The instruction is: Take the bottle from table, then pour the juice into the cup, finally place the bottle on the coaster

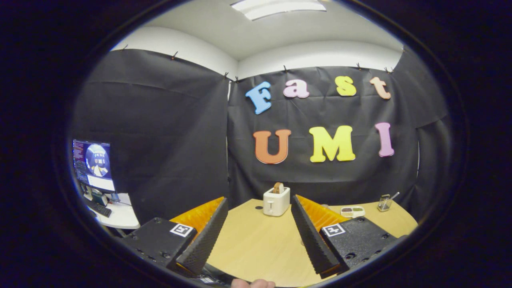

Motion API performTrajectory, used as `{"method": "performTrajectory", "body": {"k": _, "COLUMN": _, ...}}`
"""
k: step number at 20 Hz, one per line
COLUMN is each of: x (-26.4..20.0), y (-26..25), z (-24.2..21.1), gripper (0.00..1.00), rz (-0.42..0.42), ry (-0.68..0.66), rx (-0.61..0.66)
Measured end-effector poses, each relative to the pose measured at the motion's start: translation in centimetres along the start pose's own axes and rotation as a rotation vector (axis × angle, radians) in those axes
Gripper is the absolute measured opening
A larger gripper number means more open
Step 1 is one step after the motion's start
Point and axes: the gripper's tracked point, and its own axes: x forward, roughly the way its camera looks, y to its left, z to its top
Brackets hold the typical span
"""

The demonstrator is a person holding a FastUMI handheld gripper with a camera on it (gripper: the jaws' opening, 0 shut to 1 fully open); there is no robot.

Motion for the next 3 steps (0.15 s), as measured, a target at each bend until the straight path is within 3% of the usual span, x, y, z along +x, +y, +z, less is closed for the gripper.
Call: {"method": "performTrajectory", "body": {"k": 3, "x": 0.15, "y": 0.38, "z": 0.26, "gripper": 1.00, "rz": 0.032, "ry": 0.000, "rx": -0.007}}
